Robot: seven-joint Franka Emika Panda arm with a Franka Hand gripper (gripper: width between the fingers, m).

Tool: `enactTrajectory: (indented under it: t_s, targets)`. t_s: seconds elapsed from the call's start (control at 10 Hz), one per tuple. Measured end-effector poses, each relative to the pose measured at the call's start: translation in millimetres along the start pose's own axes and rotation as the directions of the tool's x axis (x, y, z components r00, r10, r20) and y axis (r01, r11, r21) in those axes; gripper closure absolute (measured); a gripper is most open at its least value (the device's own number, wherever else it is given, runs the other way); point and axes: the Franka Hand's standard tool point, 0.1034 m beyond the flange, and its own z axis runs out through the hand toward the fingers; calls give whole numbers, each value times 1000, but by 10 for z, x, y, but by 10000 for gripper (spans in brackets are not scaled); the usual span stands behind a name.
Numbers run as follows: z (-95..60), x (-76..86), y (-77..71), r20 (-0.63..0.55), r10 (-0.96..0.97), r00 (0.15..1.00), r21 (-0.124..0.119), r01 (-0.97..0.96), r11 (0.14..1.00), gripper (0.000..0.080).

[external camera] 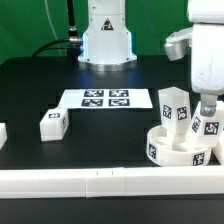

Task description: Assemble stool

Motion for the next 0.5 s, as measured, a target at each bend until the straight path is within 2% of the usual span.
enactTrajectory:
  t_s: [0.4, 0.5]
  targets:
    - [69, -37, -12, 14, -23, 1000, 6, 23, 1000, 150]
    - [72, -38, -15, 14, -22, 1000, 6, 22, 1000, 273]
